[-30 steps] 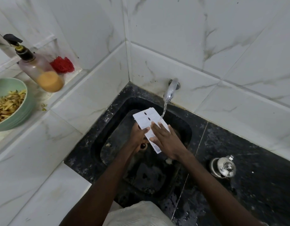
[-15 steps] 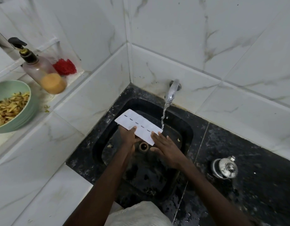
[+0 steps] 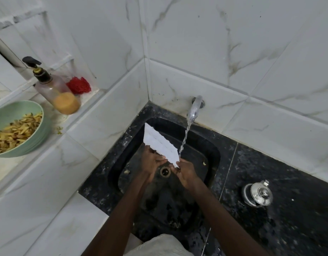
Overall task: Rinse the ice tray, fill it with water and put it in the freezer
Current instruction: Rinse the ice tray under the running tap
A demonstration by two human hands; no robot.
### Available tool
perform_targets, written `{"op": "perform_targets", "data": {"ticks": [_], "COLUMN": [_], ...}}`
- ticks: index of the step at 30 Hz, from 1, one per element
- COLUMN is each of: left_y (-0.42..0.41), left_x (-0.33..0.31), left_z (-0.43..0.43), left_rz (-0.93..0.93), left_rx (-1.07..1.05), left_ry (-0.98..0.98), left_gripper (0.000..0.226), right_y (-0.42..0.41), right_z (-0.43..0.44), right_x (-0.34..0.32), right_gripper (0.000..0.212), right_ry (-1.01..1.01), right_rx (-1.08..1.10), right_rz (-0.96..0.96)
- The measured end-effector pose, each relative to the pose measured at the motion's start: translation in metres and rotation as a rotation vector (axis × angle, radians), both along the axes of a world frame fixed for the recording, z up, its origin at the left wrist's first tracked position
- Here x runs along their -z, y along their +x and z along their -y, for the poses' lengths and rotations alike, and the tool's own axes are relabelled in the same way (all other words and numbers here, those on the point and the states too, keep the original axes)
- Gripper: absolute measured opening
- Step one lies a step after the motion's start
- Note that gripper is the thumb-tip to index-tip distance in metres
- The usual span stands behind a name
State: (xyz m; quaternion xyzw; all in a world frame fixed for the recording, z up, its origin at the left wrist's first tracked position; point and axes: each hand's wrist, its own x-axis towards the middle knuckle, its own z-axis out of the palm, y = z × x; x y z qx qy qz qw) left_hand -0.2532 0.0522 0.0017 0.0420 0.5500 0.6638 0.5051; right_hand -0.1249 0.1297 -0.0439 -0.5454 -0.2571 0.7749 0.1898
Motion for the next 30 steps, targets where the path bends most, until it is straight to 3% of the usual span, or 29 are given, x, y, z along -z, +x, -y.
{"op": "perform_targets", "data": {"ticks": [2,5,10,12,15,19,25,30], "left_y": [-0.008,-0.014,-0.019,-0.024,-0.023,-0.004,0.012,0.01], "left_x": [0.01,0.02,0.027,0.031,0.024,0.009,0.013,0.017], "left_z": [0.009,0.016,0.034,0.04,0.041,0.032,0.006,-0.001], "left_rz": [0.137,0.291,0.392,0.411,0.371,0.235,0.1,0.093], "left_rx": [0.034,-0.015,-0.063,0.006,0.175,0.464,0.261,0.243], "left_ry": [0.024,-0.012,-0.079,-0.118,-0.135,-0.084,-0.109,-0.086], "left_gripper": [0.065,0.038,0.045,0.066,0.081,0.051,0.037,0.035], "right_y": [0.003,0.013,0.034,0.039,0.038,0.022,0.008,0.012], "right_z": [-0.006,-0.019,-0.041,-0.049,-0.06,-0.062,-0.039,-0.033], "right_x": [-0.002,0.001,0.008,0.006,-0.011,-0.031,-0.031,-0.027], "right_gripper": [0.025,0.027,0.029,0.03,0.031,0.027,0.032,0.033], "right_ry": [-0.02,-0.008,0.257,0.384,0.579,0.933,1.43,1.409], "right_rx": [0.004,-0.04,-0.35,-0.449,-0.575,-0.823,-0.724,-0.75], "right_rz": [-0.003,0.031,0.21,0.302,0.422,0.53,0.738,0.859]}}
